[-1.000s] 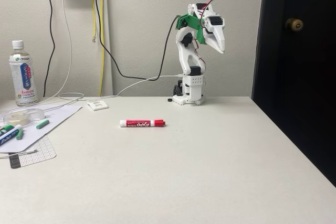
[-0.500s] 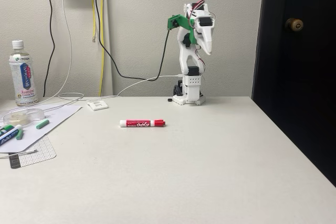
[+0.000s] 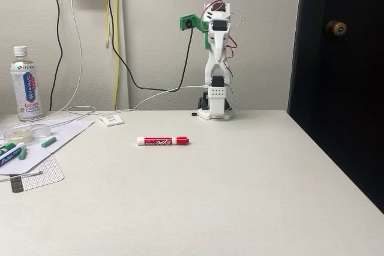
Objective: Pick up the red marker.
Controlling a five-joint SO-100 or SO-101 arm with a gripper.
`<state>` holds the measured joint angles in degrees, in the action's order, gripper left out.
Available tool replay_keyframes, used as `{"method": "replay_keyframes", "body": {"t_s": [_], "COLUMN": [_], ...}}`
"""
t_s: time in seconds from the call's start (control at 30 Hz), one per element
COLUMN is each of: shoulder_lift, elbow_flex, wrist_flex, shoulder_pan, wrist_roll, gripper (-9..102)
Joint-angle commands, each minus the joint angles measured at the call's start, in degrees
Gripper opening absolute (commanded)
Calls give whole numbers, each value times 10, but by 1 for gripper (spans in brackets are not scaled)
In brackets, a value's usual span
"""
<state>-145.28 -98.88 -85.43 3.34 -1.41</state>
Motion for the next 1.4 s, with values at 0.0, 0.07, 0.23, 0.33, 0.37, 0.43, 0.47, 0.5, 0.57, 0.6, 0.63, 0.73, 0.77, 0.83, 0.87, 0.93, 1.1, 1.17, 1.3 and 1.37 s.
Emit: {"method": "replay_keyframes", "body": {"t_s": [0.0, 0.07, 0.23, 0.33, 0.37, 0.43, 0.47, 0.5, 0.57, 0.6, 0.63, 0.73, 0.77, 0.83, 0.87, 0.93, 1.1, 1.17, 1.3, 1.37], "shoulder_lift": [-10, -13, -17, -17, -17, -18, -18, -18, -18, -18, -19, -21, -21, -18, -18, -18, -15, -5, 19, 34], "elbow_flex": [10, 10, 10, 8, 8, 5, 5, 5, 5, 5, 4, 4, 4, 3, 1, -6, -24, -25, -25, -25], "wrist_flex": [-7, -10, -18, -22, -24, -25, -26, -27, -29, -31, -32, -35, -36, -40, -40, -41, -42, -46, -57, -62], "shoulder_pan": [24, 42, 88, 117, 127, 146, 156, 163, 181, 190, 198, 222, 230, 244, 250, 258, 267, 268, 267, 262], "wrist_roll": [-15, -21, -40, -50, -53, -55, -57, -59, -64, -66, -69, -77, -82, -89, -92, -98, -102, -104, -117, -121], "gripper": [0, 0, 0, 0, 0, 0, 0, 0, 0, 0, 0, 0, 0, 0, 0, 0, 0, 1, 2, 2]}}
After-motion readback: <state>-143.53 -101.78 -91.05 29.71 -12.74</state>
